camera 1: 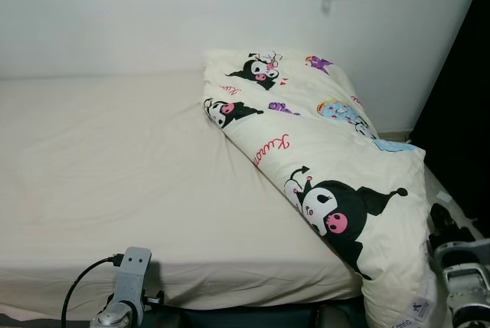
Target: Clean up the room
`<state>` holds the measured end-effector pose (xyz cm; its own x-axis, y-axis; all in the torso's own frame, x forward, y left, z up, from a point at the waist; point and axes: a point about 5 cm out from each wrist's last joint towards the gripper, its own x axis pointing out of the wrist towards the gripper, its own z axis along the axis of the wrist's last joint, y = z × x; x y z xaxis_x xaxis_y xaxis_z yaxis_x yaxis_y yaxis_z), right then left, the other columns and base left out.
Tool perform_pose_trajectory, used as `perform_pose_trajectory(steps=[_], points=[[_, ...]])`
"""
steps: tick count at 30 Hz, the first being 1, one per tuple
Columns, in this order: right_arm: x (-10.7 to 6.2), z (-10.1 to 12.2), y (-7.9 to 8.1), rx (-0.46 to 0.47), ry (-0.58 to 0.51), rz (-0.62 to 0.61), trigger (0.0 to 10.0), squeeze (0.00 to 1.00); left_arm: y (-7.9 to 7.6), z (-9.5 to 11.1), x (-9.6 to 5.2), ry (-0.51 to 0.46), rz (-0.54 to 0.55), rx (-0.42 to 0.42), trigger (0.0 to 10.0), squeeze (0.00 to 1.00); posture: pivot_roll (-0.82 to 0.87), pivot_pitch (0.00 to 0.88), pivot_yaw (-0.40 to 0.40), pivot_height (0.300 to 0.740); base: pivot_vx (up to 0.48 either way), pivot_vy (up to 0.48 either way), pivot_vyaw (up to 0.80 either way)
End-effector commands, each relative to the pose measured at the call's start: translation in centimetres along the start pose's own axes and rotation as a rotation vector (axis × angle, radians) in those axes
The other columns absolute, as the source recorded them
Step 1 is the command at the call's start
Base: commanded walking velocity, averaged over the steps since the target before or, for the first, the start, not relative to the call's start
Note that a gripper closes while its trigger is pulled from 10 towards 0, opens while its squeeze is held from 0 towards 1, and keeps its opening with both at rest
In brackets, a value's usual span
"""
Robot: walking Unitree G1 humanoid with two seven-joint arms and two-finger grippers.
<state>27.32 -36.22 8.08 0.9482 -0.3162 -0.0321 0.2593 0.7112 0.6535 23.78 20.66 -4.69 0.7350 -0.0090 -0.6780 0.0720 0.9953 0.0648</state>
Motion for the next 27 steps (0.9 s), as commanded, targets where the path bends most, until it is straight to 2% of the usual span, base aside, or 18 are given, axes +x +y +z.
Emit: perform_pose_trajectory(steps=[1, 2, 5, 6, 7, 11, 12, 14, 19, 27], points=[[0.0, -0.5, 0.0, -0.026, 0.046, -0.007, 0.0, 0.0, 0.7, -0.5, -0.2, 0.016, 0.012, 0.018, 10.0, 0.0, 0.07, 0.0, 0.062, 0.49, 0.0, 0.0, 0.0], [-0.2, -0.8, -0.5, -0.08, 0.096, -0.064, 0.0, 0.0, 0.6, -0.5, -0.2, 0.014, 0.012, 0.017, 10.0, 0.0, 0.07, 0.0, 0.062, 0.49, 0.0, 0.0, 0.0], [-0.5, -1.1, -1.2, -0.114, 0.125, -0.131, 0.0, 0.0, 0.6, -0.4, -0.2, 0.013, 0.012, 0.016, 10.0, 0.0, 0.06, 0.0, 0.061, 0.49, 0.0, 0.0, 0.0], [-0.6, -1.2, -1.4, -0.121, 0.134, -0.153, 4.6, 0.0, 0.6, -0.5, -0.2, 0.013, 0.012, 0.017, 10.0, 0.0, 0.06, 0.0, 0.061, 0.49, 0.0, 0.0, 0.0], [-0.7, -1.2, -1.6, -0.12, 0.135, -0.167, 10.0, 0.0, 0.6, -0.5, -0.2, 0.014, 0.011, 0.017, 10.0, 0.0, 0.06, 0.0, 0.062, 0.49, 0.0, 0.0, 0.0], [-0.5, -0.9, -1.0, -0.064, 0.093, -0.075, 10.0, 0.0, 0.6, -0.5, -0.2, 0.014, 0.009, 0.018, 10.0, 0.0, 0.06, 0.0, 0.062, 0.49, 0.0, 0.0, 0.0], [-0.3, -0.6, -0.5, -0.063, 0.069, -0.022, 10.0, 1.0, 0.5, -0.5, -0.2, 0.015, 0.008, 0.019, 10.0, 0.0, 0.06, 0.0, 0.062, 0.49, 0.0, 0.0, 0.0], [0.0, 0.0, 0.3, -0.056, 0.018, 0.05, 10.0, 1.0, 0.5, -0.6, -0.2, 0.017, 0.006, 0.019, 10.0, 0.0, 0.06, 0.0, 0.062, 0.49, 0.0, 0.0, 0.0], [0.4, 0.3, 1.0, -0.007, -0.015, 0.088, 10.0, 1.0, 0.4, -0.6, -0.2, 0.018, 0.003, 0.022, 10.0, 0.0, 0.06, 0.0, 0.062, 0.49, 0.0, 0.0, 0.0], [0.3, -1.6, 0.8, -0.001, 0.028, 0.003, 10.0, 1.0, 0.4, -0.5, -0.2, 0.014, 0.002, 0.023, 10.0, 0.0, 0.07, 0.0, 0.057, 0.49, 0.0, 0.0, 0.0]])
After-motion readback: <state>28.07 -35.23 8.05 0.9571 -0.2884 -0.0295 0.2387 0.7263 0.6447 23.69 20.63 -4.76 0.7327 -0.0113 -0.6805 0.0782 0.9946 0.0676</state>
